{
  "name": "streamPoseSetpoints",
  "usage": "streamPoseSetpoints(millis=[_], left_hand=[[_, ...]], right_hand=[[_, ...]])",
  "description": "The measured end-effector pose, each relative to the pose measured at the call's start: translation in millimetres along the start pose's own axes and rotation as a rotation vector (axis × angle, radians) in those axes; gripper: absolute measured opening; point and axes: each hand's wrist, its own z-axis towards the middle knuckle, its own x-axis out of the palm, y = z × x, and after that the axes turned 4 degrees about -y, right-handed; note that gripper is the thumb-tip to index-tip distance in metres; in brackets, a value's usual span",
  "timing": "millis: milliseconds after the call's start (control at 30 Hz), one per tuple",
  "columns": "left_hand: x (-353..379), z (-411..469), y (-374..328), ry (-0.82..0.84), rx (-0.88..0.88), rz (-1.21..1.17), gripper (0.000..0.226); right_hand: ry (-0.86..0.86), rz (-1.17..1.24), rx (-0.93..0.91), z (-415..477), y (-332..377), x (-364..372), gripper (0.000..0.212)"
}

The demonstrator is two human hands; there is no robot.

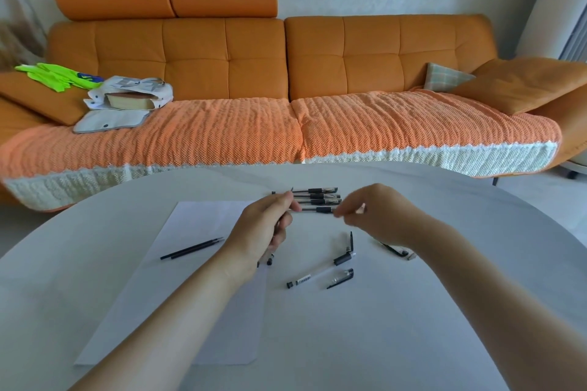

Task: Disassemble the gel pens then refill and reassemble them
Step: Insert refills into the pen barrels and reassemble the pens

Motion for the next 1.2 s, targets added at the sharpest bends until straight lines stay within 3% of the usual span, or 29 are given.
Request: streamPoseSetpoints(millis=[133, 300, 433, 633, 867, 1200], left_hand=[[0.2, -0.5, 10.6, 0.002, 0.144, 0.429, 0.027], [2.8, -2.3, 13.4, -0.003, 0.207, 0.833, 0.020], [8.4, -5.7, 13.8, 0.082, 0.224, 1.036, 0.030], [3.0, -4.2, 14.4, 0.116, 0.230, 1.095, 0.024], [-10.6, -0.5, 8.6, 0.014, 0.222, 1.012, 0.020], [6.8, -10.0, 13.6, 0.199, 0.212, 1.154, 0.032]], right_hand=[[0.215, -0.212, -0.015, -7.4, -9.9, 0.8, 0.025], [0.214, -0.282, -0.072, -7.4, -9.4, 6.2, 0.027], [0.234, -0.316, -0.111, -5.8, -8.3, 4.7, 0.020], [0.216, -0.301, -0.083, -7.0, -14.5, 2.4, 0.025], [0.044, -0.231, -0.024, -6.1, -35.8, -18.4, 0.029], [0.100, -0.267, 0.102, -15.9, -47.0, -20.3, 0.017]])
